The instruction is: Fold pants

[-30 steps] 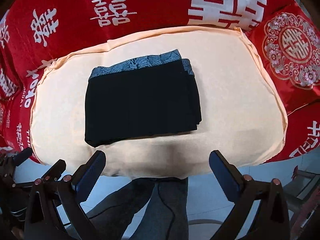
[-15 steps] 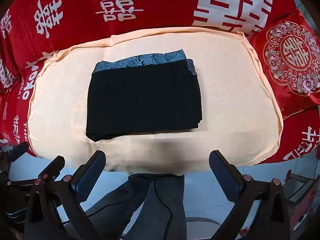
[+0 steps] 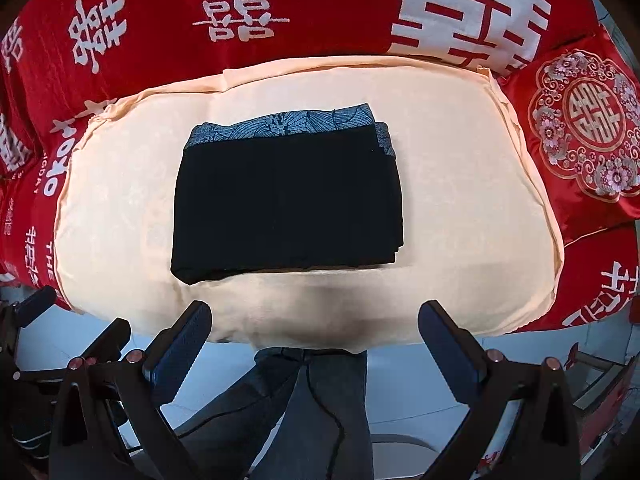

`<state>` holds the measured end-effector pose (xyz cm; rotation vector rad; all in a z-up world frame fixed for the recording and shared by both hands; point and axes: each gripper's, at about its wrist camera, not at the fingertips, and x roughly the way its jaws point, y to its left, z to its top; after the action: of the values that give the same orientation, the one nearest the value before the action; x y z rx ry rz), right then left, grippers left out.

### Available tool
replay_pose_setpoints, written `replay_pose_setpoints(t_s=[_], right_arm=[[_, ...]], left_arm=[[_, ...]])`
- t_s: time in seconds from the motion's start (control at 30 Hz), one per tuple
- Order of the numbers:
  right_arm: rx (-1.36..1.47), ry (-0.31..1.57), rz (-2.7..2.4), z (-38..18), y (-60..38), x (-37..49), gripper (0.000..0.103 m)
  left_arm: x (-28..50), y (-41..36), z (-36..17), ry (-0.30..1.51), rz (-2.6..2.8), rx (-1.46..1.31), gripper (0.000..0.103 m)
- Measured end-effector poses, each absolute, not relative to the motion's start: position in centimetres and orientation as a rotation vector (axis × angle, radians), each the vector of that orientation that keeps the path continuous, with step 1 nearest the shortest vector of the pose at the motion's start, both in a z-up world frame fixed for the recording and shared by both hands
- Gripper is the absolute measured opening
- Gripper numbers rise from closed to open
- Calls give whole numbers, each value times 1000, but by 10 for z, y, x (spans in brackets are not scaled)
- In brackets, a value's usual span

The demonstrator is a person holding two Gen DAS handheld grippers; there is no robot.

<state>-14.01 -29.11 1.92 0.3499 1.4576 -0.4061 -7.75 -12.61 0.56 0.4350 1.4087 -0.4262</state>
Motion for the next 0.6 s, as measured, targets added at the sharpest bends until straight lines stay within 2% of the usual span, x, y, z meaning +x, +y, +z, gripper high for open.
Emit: replay_pose_setpoints(t_s=[0.6], right_arm=[[328,1472,-421,16,-298,-141,103]], left_arm=[[-77,-136,10,1400,-436,449,103]])
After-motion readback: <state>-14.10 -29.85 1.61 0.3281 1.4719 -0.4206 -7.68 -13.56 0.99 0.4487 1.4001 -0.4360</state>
